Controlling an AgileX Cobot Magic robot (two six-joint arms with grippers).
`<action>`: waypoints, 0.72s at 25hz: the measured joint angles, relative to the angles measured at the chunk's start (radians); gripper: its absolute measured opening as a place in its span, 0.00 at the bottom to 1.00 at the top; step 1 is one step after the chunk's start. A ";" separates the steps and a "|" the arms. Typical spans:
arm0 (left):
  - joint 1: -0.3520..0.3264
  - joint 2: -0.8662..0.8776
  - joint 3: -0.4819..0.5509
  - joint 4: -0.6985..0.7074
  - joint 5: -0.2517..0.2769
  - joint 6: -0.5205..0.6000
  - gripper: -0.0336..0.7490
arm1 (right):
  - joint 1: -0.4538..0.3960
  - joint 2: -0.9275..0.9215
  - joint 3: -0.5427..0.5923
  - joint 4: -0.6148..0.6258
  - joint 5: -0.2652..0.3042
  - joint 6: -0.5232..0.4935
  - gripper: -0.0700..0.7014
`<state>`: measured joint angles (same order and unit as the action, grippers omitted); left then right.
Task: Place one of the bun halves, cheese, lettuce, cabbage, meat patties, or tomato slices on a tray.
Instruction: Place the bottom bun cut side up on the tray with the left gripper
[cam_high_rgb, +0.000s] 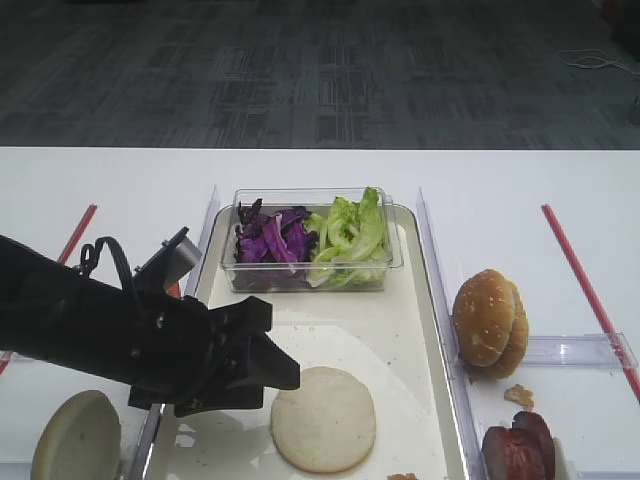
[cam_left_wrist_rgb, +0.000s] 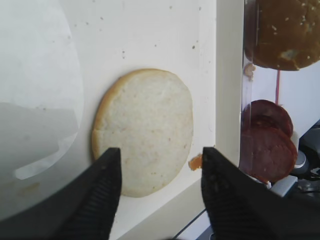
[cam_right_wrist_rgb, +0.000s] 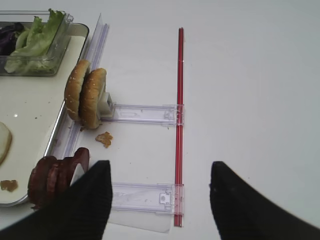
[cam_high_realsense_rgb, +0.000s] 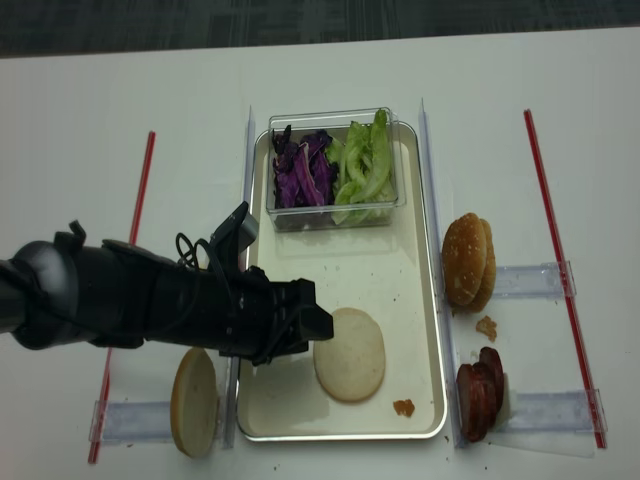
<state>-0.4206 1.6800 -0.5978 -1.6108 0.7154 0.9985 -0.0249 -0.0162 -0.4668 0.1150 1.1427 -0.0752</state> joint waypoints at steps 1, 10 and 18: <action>0.000 0.000 0.000 0.000 0.000 0.000 0.49 | 0.000 0.000 0.000 0.000 0.000 0.000 0.71; 0.000 0.000 -0.092 0.139 0.071 -0.093 0.49 | 0.000 0.000 0.000 0.000 0.000 0.000 0.71; 0.000 0.000 -0.240 0.498 0.151 -0.356 0.49 | 0.000 0.000 0.000 0.000 0.000 0.000 0.71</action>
<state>-0.4206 1.6800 -0.8377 -1.1123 0.8665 0.6427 -0.0249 -0.0162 -0.4668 0.1150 1.1427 -0.0752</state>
